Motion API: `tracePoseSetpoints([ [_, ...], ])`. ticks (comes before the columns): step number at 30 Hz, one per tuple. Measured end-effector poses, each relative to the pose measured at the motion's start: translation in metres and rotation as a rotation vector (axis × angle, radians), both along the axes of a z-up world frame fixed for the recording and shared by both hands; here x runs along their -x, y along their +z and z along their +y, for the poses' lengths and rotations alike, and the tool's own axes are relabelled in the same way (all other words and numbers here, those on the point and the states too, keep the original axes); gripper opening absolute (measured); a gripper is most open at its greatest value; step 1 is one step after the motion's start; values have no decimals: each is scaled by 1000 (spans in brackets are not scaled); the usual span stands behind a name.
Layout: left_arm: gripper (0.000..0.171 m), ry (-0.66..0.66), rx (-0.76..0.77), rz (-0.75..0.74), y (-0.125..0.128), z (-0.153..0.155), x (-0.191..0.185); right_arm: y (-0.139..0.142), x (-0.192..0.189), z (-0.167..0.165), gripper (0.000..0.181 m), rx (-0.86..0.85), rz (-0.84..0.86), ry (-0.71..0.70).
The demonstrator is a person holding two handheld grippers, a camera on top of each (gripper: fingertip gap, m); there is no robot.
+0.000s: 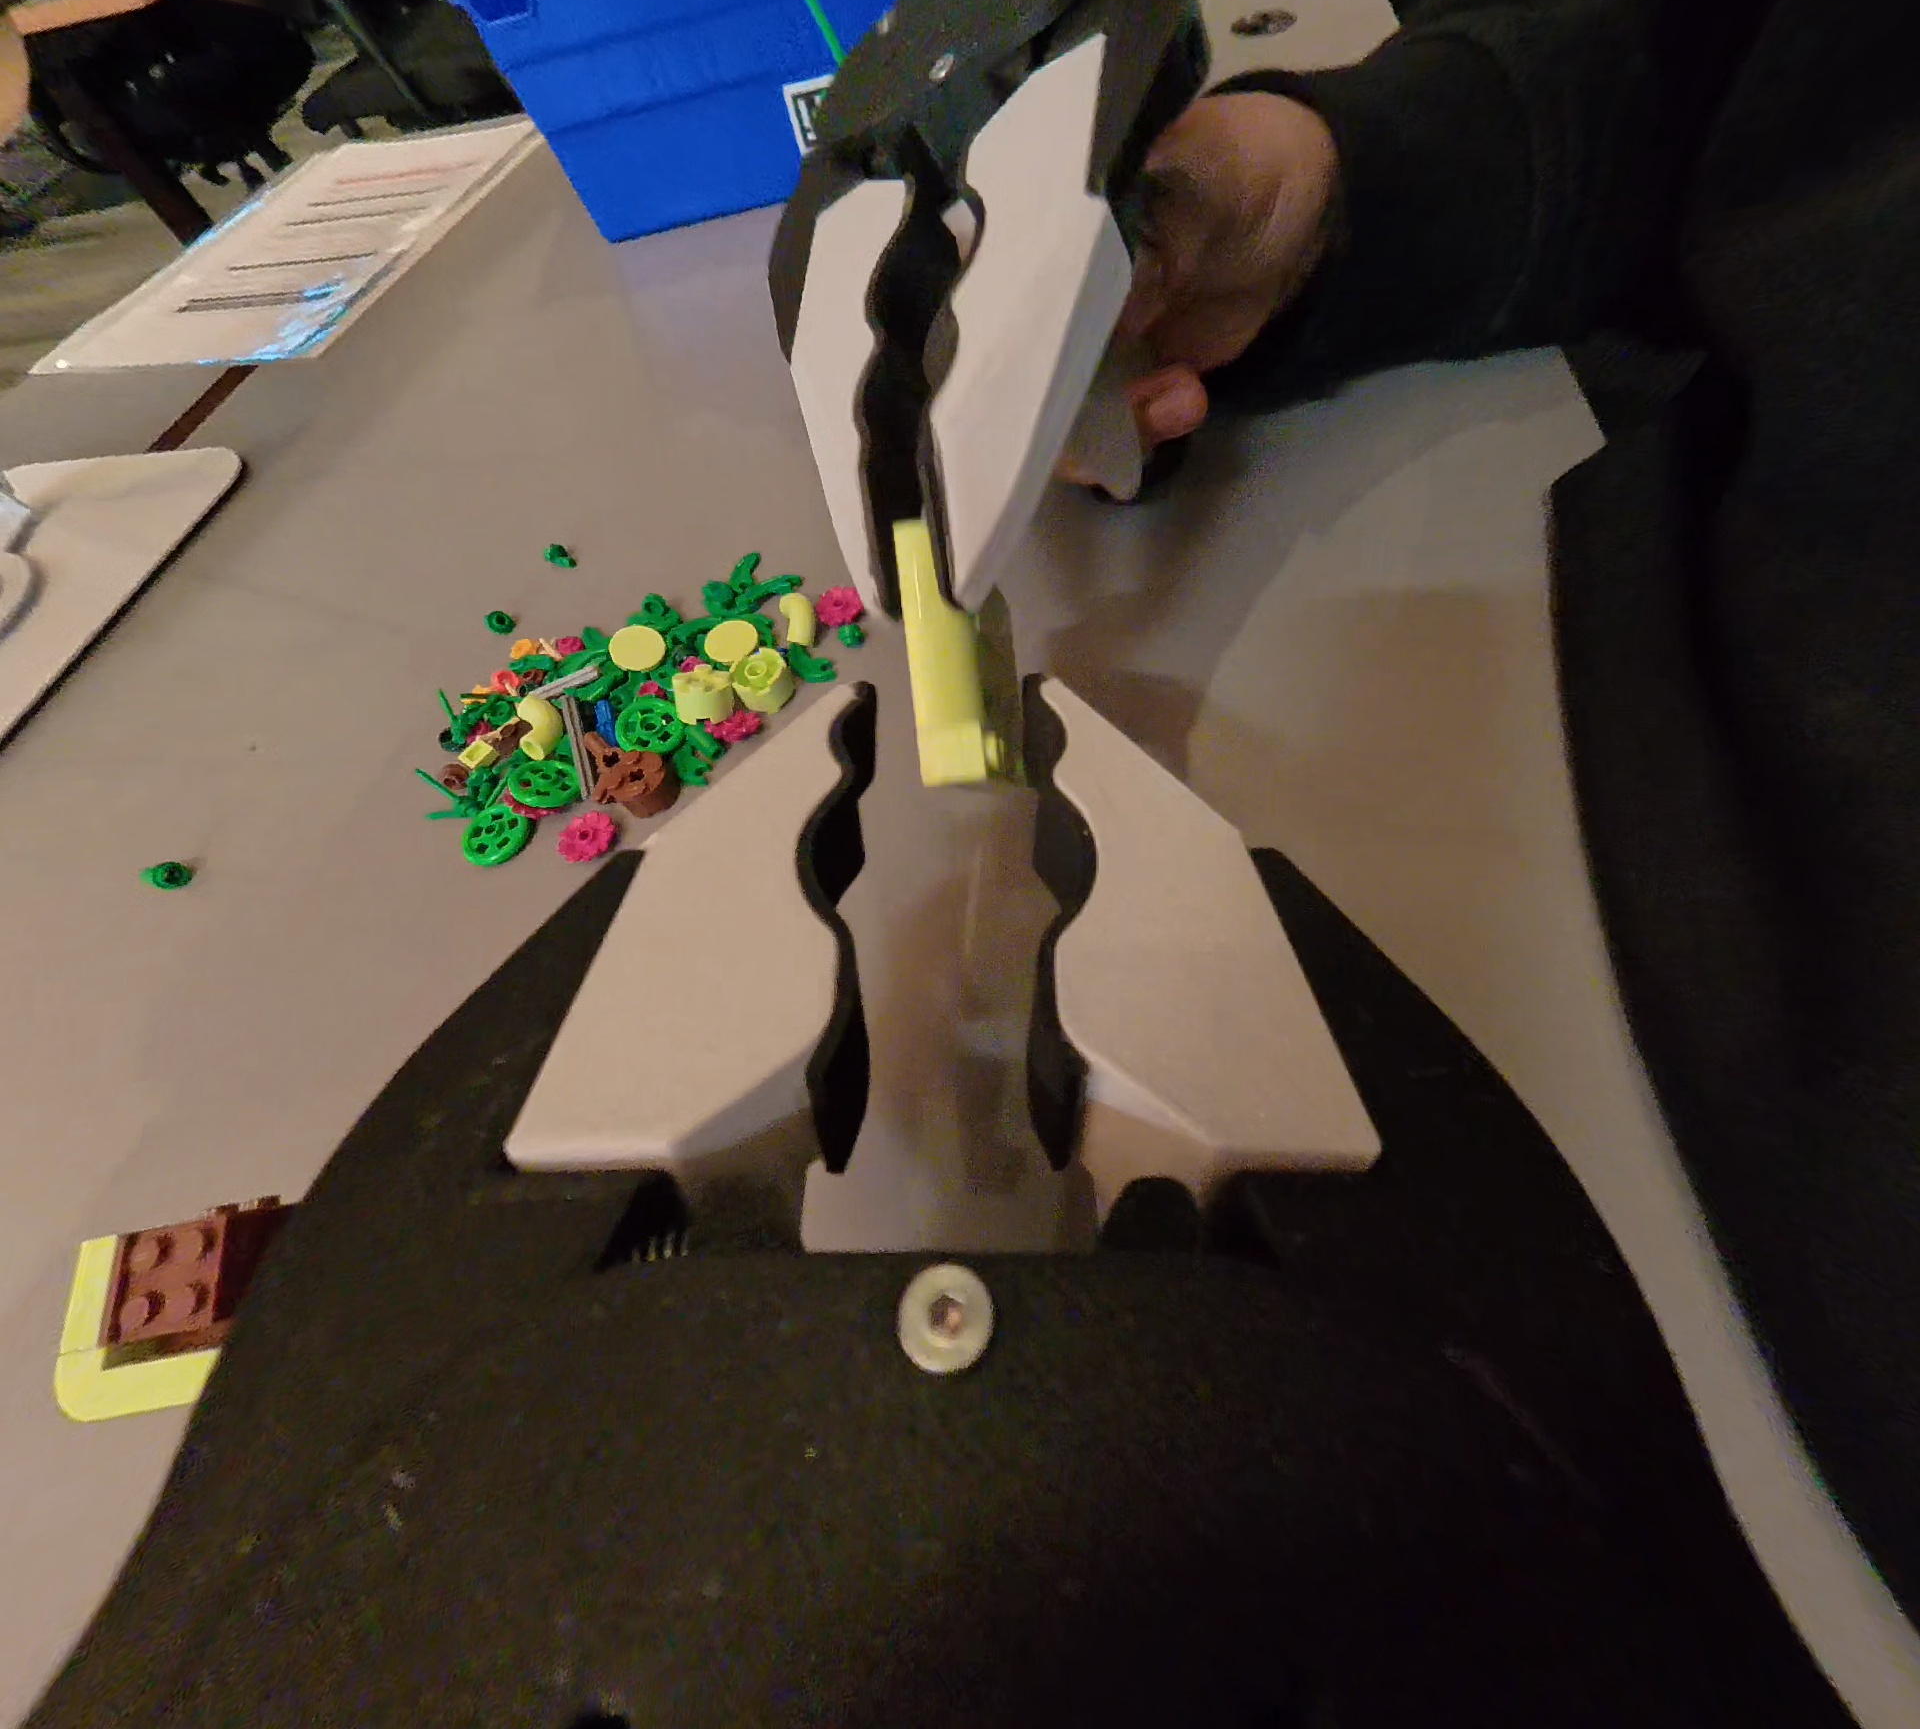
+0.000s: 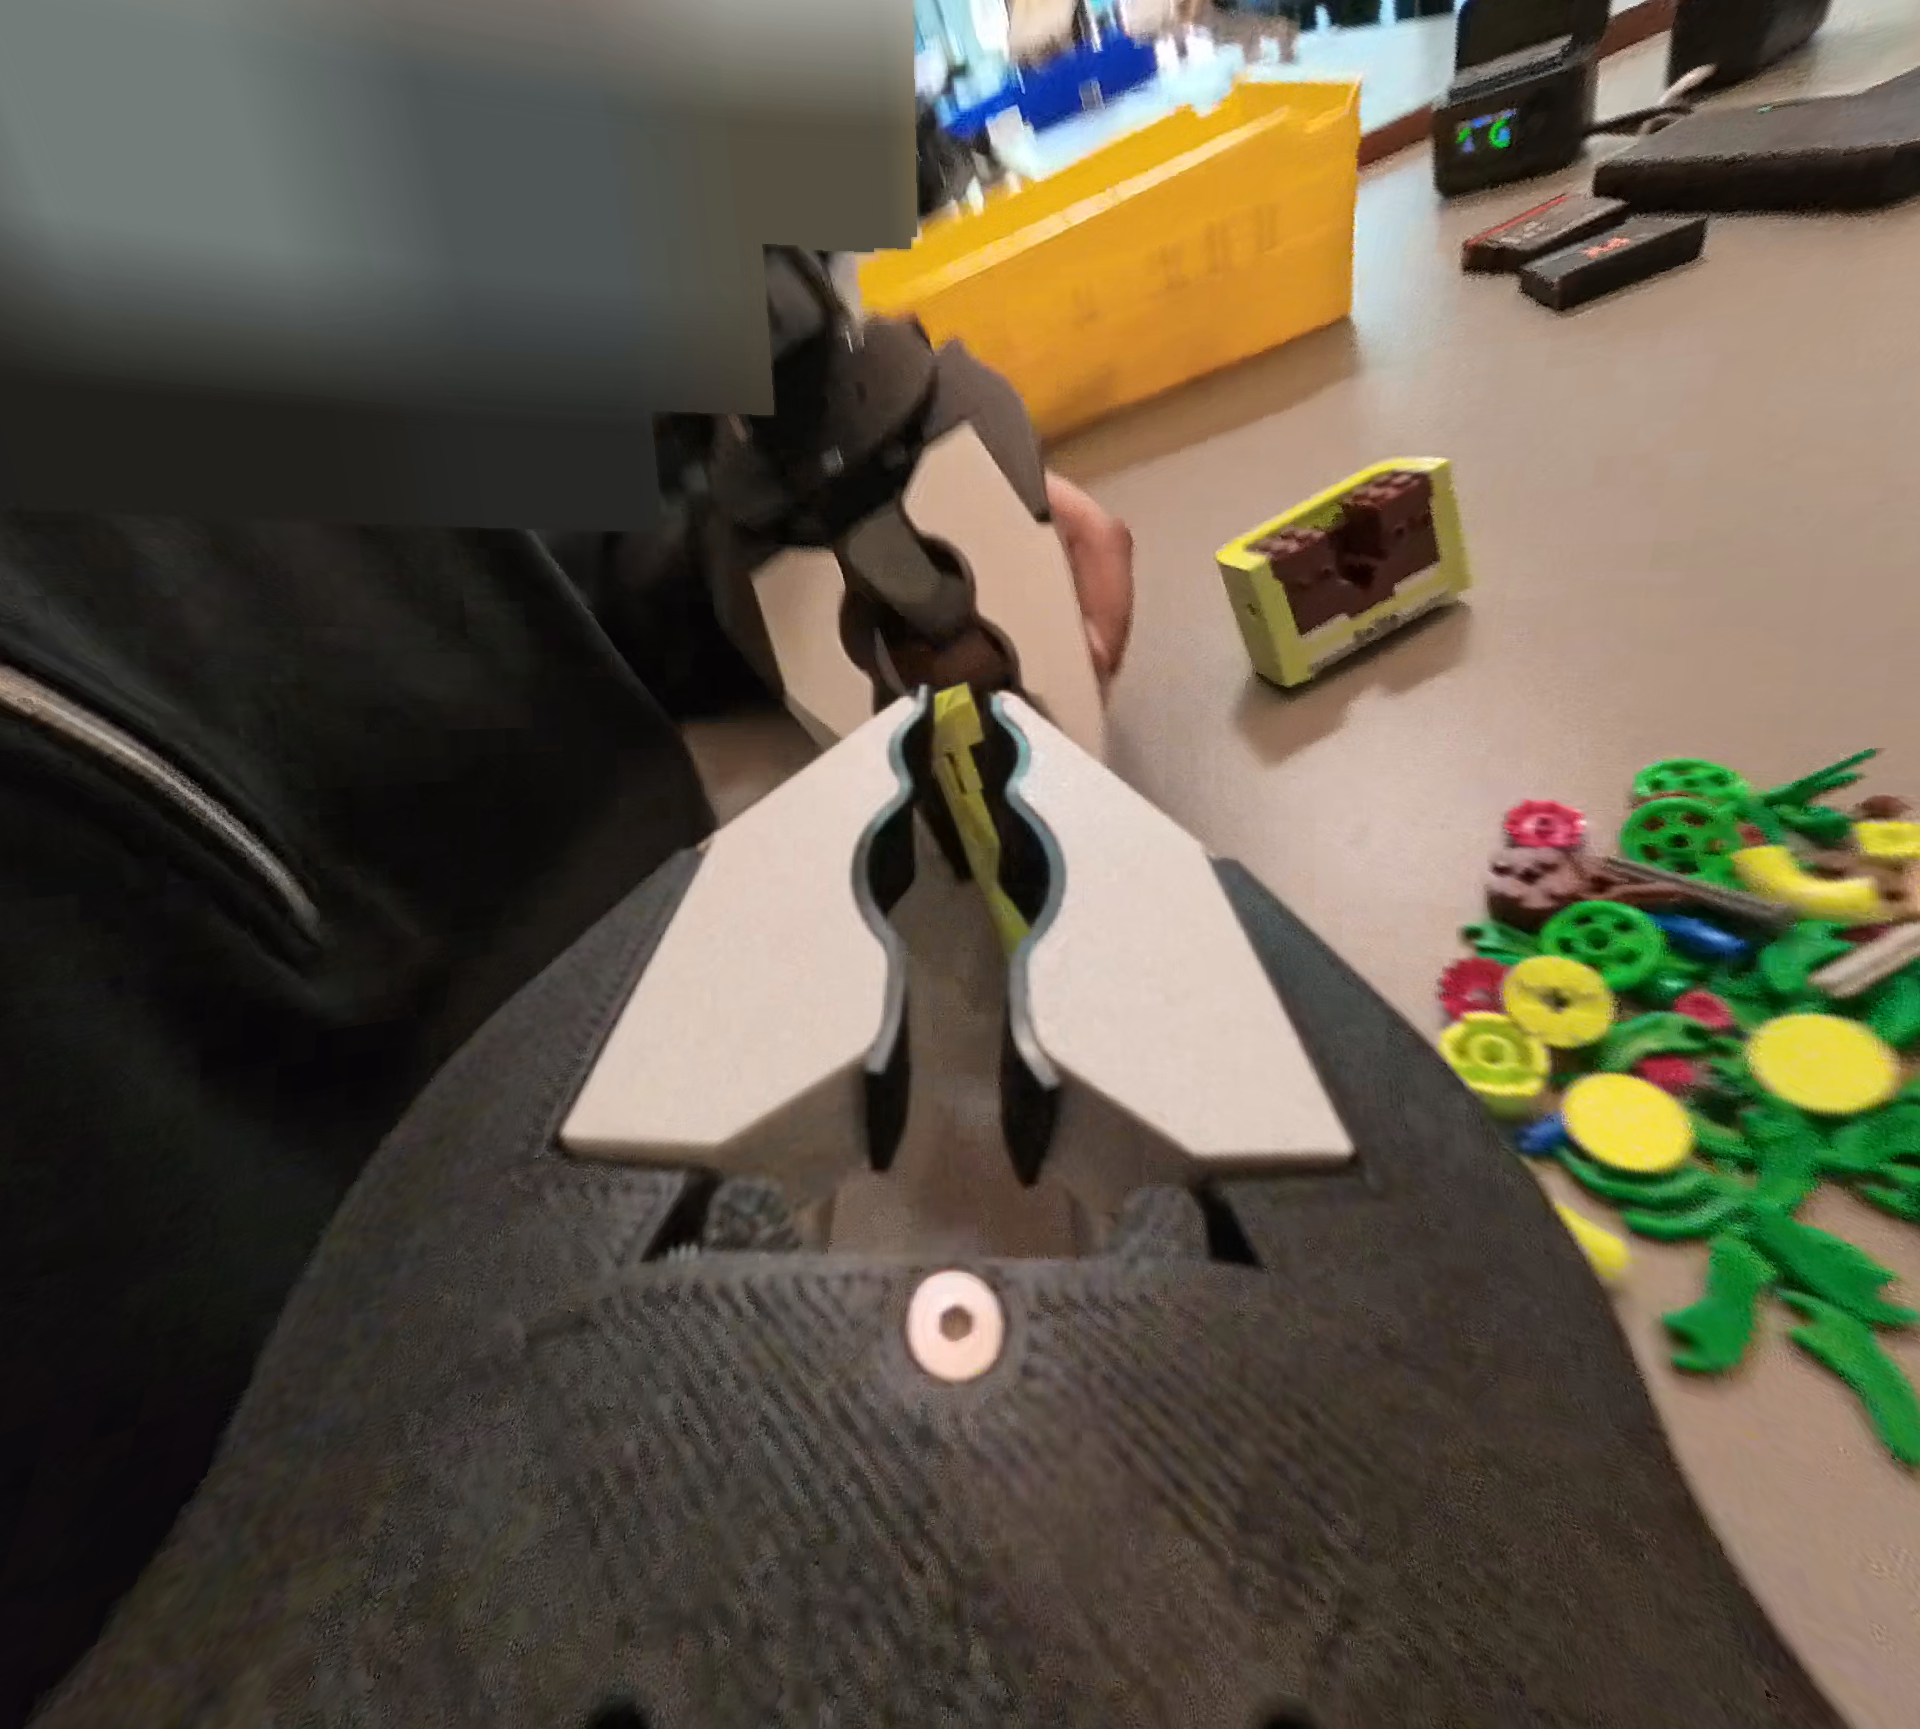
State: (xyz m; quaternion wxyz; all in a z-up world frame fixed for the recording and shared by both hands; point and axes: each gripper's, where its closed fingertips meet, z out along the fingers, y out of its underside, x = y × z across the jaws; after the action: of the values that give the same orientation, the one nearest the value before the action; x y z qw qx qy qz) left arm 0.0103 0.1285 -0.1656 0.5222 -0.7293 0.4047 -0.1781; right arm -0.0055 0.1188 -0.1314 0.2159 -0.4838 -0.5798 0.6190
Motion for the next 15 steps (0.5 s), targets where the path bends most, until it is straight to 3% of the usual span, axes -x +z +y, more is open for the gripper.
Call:
tracePoseSetpoints([
  [4, 29, 6, 39, -119, 10, 2, 0, 13, 2, 14, 7, 324, 14, -9],
  [8, 8, 34, 77, -316, 28, 7, 2, 16, 6, 16, 6, 463, 13, -6],
  [12, 7, 29, 223, -442, 26, 9, 5, 14, 9, 21, 6, 515, -4, -27],
  [15, 7, 19, 247, -481, 27, 9, 6, 14, 8, 23, 6, 547, -5, -27],
])
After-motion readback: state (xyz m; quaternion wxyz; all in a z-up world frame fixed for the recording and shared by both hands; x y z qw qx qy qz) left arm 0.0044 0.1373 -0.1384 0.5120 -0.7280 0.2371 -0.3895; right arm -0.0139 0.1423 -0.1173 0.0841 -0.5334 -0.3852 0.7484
